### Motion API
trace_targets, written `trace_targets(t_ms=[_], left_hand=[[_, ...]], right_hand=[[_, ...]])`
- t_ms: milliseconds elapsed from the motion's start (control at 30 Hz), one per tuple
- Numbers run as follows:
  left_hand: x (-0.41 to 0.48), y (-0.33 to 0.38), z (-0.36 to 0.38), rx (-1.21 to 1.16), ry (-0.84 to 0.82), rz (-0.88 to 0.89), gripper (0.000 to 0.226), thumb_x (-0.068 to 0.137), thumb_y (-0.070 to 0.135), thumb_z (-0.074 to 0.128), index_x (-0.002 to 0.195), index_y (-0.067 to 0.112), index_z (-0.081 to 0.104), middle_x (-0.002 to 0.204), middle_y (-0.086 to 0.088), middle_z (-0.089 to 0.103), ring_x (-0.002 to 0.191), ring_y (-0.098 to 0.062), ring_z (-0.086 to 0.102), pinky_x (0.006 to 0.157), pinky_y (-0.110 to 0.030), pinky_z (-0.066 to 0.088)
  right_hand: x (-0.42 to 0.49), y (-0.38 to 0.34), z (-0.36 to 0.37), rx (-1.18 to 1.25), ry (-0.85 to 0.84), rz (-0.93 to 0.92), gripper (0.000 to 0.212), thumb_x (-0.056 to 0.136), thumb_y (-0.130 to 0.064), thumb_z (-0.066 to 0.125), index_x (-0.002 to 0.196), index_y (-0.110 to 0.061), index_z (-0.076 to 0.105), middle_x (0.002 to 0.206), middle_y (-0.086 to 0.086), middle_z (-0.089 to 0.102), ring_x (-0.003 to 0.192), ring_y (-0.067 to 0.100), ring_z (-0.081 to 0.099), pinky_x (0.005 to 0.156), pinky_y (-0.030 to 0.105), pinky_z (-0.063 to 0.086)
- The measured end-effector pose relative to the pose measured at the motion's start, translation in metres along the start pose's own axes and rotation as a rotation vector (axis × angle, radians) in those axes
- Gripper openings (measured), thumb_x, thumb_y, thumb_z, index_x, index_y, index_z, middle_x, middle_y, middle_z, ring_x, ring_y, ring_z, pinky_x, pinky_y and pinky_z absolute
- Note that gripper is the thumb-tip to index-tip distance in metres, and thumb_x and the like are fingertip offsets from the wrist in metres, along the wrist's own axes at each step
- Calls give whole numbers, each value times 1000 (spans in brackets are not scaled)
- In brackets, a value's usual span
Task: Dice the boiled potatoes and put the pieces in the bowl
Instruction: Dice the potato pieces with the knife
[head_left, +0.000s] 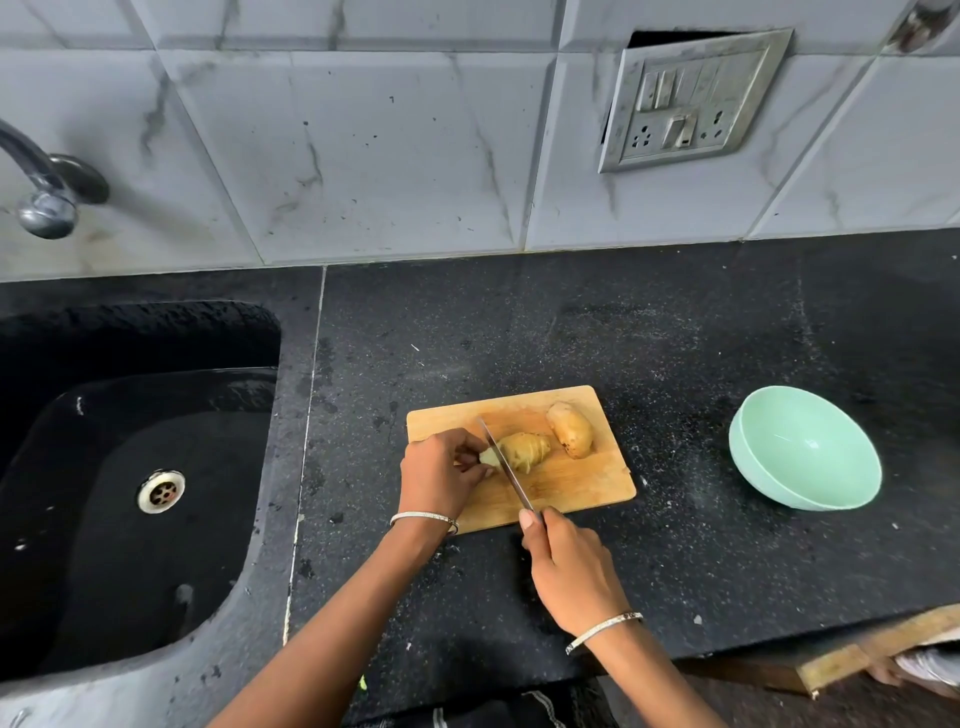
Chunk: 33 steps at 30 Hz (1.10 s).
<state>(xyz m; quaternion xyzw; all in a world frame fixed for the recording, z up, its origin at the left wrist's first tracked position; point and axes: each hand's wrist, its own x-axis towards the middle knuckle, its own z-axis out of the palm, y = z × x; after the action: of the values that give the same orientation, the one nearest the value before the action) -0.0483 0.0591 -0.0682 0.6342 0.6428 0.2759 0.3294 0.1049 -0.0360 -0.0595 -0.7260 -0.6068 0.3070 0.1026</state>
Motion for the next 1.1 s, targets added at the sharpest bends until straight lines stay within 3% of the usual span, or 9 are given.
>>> trace_targets(t_ms=[200,333,633,833,1000,1100], left_hand=[[2,-2,2,-6,-7,-42,23,68,19,86,89,22,76,79,10,74,74,0,67,82,-25,55],[1,0,2,-15,-5,-51,22,70,15,85,91,18,77,82,7,74,74,0,67,80,-16,52],[5,1,2,-12,-10,-79,18,68,13,85,82,21,77,73,9,72,72,-3,67,78,-29,56],[5,-1,1,-77,1,-100,20,65,13,87,77,24,75,69,11,71,69,-1,68,75,-29,58],[2,0,0,-163,5,-74,28,61,8,89,82,19,74,73,10,70,68,-4,67,67,-14,55],[-2,-1,-1,-246,10,-83,37,58,4,89,88,16,71,80,7,71,69,-4,66,67,-14,55]], right_hand=[[-3,-1,3,1,-4,0,44,100,-56,18,92,-28,51,90,-2,67,86,27,64,74,44,50],[-5,-5,2,-10,-6,-12,42,101,-52,19,89,-25,48,84,2,63,82,29,62,71,44,49],[2,-21,4,-124,-1,43,43,104,-45,24,104,-15,56,100,11,64,96,37,63,66,36,39],[-15,-10,0,-110,-17,52,44,103,-48,21,99,-18,54,95,8,64,93,34,64,70,40,48],[-24,2,-10,-62,14,41,43,103,-49,18,91,-24,50,82,-1,58,85,28,62,67,39,43],[-20,-6,-6,-51,43,5,40,103,-49,17,92,-25,48,81,0,59,83,29,63,66,40,45]])
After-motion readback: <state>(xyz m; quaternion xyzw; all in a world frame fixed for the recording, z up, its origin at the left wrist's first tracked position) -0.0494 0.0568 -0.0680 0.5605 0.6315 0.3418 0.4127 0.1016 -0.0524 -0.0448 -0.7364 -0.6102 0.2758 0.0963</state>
